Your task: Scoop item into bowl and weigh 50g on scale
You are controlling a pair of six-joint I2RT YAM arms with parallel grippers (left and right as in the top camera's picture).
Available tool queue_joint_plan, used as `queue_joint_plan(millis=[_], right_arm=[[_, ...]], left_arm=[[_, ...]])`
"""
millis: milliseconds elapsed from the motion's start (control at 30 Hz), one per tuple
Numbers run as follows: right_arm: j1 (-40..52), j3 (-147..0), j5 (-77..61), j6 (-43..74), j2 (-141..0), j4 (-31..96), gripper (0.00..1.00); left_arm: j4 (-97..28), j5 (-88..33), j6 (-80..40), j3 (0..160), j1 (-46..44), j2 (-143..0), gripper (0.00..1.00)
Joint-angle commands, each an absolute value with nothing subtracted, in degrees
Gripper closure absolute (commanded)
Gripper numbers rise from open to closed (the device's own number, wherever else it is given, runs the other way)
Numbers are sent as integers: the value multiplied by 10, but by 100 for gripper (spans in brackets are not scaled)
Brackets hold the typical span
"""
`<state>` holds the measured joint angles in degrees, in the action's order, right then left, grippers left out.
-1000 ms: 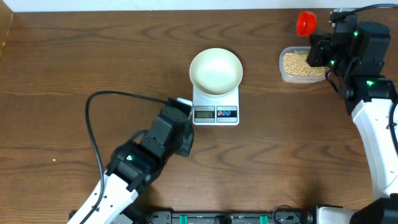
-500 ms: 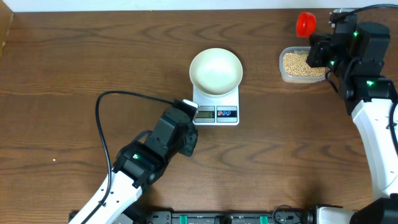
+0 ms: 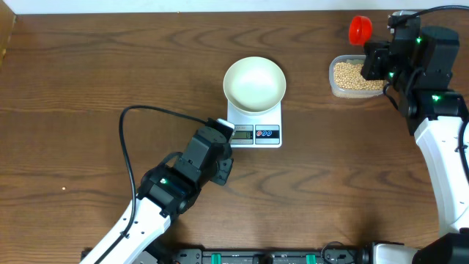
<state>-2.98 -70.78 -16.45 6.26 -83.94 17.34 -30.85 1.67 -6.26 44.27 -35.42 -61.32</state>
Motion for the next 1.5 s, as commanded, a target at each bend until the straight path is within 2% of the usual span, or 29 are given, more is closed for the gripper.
queue_joint_plan(millis=[0,33,67,100,1467], right_arm=[[-30,-719,-160,55,-839,176,99],[-30,-719,-160,55,-839,176,99],[-30,-719,-160,55,-839,176,99],[-30,-719,-160,55,-839,176,99],[-30,-719,-162,55,-839,194,99]], left_arm=[[-309,22,-58,447,-356,-614,45],[-309,22,-58,447,-356,-614,35],[-309,22,-58,447,-356,-614,18],[-309,22,-58,447,-356,-614,7],[-310,22,-58,447,-356,-614,5]])
